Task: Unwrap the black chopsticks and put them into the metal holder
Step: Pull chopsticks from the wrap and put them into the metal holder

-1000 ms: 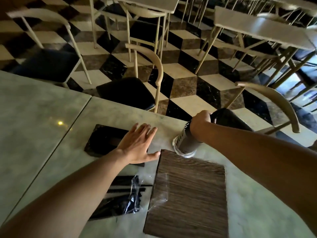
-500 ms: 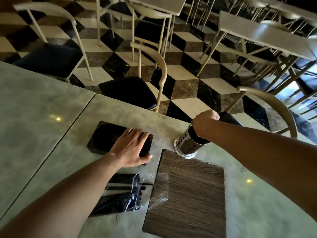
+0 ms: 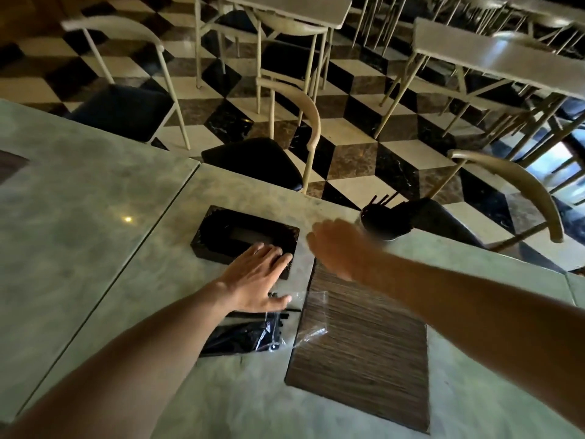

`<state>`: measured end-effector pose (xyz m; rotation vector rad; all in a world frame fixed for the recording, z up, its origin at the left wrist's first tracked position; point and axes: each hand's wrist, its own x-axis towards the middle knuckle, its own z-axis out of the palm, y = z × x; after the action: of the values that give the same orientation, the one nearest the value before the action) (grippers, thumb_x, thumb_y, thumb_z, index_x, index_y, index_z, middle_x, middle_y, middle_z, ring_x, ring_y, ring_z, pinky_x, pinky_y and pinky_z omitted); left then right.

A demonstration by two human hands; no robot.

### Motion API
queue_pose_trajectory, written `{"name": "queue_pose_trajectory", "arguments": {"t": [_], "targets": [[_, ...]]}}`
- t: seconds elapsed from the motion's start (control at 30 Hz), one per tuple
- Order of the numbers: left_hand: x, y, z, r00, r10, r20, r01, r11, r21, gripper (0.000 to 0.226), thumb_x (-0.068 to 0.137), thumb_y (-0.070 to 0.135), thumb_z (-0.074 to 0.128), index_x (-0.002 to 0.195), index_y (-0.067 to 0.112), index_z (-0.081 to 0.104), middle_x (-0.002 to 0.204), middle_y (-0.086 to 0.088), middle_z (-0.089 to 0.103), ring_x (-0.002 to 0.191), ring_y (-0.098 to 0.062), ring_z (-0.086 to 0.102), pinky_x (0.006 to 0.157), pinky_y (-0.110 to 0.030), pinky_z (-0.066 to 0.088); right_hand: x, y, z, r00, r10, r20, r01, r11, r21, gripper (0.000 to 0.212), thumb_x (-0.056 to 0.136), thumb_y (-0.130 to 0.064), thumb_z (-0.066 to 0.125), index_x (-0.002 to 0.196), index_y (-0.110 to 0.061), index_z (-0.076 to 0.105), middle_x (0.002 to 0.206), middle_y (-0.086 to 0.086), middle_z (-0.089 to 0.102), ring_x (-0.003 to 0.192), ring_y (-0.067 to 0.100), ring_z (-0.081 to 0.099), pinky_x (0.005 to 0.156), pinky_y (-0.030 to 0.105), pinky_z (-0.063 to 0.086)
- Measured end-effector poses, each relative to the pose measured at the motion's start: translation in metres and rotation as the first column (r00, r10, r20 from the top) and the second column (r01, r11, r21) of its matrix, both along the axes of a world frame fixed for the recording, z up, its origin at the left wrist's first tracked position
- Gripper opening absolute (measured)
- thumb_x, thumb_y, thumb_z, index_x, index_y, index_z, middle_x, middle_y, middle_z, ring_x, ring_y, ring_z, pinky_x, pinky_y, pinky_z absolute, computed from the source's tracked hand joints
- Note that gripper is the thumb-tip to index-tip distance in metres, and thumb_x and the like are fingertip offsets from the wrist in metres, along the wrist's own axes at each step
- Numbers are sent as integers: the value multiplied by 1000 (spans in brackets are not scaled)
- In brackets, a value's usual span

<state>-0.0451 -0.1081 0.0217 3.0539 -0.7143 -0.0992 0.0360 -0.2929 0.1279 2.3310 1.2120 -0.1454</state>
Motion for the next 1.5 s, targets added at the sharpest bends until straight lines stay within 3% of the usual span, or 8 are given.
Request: {"name": "queue_pose_trajectory", "arguments": {"t": [0.2, 0.33, 0.5, 0.77, 0.9, 1.07, 1.23, 1.5], "targets": [[-60, 13, -37, 991, -33, -131, 25, 997, -68, 98, 80, 75, 53, 144, 1, 46, 134, -18, 59, 120, -37, 56, 108, -45, 46, -58, -1, -95, 898, -136, -419, 131, 991, -40, 21, 91, -9, 56, 112, -10, 61, 115, 9, 59, 106, 31, 61, 83, 45, 54], [-93, 24, -76, 961, 102, -259, -95, 995, 41, 124, 68, 91, 51, 152, 0, 40, 150, -26, 48, 139, -42, 47, 116, -50, 40, -79, -12, -152, 888, -91, -450, 158, 981, 114, 54, 93, -30, 56, 140, -8, 38, 134, 12, 44, 115, 29, 52, 91, 46, 48], [-97, 30, -101, 951, 211, -228, -208, 977, 38, 133, 65, 91, 51, 156, -3, 29, 164, -29, 22, 154, -43, 21, 125, -57, 21, -86, -15, -182, 903, -13, -429, 161, 936, 311, 71, 90, -49, 56, 144, -8, 33, 141, 12, 37, 124, 26, 41, 102, 41, 43], [-92, 24, -119, 944, 217, -247, -214, 976, 41, 132, 69, 92, 47, 156, -5, 27, 165, -29, 21, 154, -42, 20, 125, -59, 20, -98, -7, -200, 771, -80, -632, 407, 825, 393, 86, 84, -44, 69, 149, -10, 23, 129, 7, 37, 110, 19, 48, 84, 31, 52], [-92, 26, -119, 951, 198, -235, -198, 980, 24, 131, 69, 93, 48, 156, -4, 29, 165, -29, 22, 154, -41, 22, 125, -59, 20, -98, -4, -198, 711, -56, -701, 471, 778, 415, 81, 81, -40, 73, 146, -14, 31, 128, 3, 33, 102, 16, 52, 77, 31, 55], [-90, 23, -118, 962, 147, -230, -145, 989, 26, 130, 69, 92, 46, 155, -4, 31, 163, -30, 24, 153, -42, 23, 124, -61, 19, -98, 3, -192, 802, -20, -597, 348, 828, 440, 54, 80, -48, 71, 119, -16, 54, 130, 0, 36, 107, 13, 47, 76, 27, 54], [-84, 13, -118, 967, 163, -195, -163, 987, 17, 129, 71, 90, 47, 152, -8, 32, 162, -30, 25, 154, -41, 20, 124, -62, 19, -105, 17, -191, 844, -122, -523, 394, 802, 449, 63, 73, -43, 79, 119, -10, 53, 116, 6, 50, 105, 21, 48, 81, 38, 53], [-82, 8, -130, 972, 175, -159, -181, 983, -24, 128, 72, 90, 45, 153, -8, 30, 163, -29, 24, 155, -39, 17, 126, -57, 18, -102, 27, -183, 896, -58, -441, 269, 860, 434, 66, 79, -45, 72, 127, -4, 53, 120, 9, 47, 105, 20, 45, 79, 28, 49]]}}
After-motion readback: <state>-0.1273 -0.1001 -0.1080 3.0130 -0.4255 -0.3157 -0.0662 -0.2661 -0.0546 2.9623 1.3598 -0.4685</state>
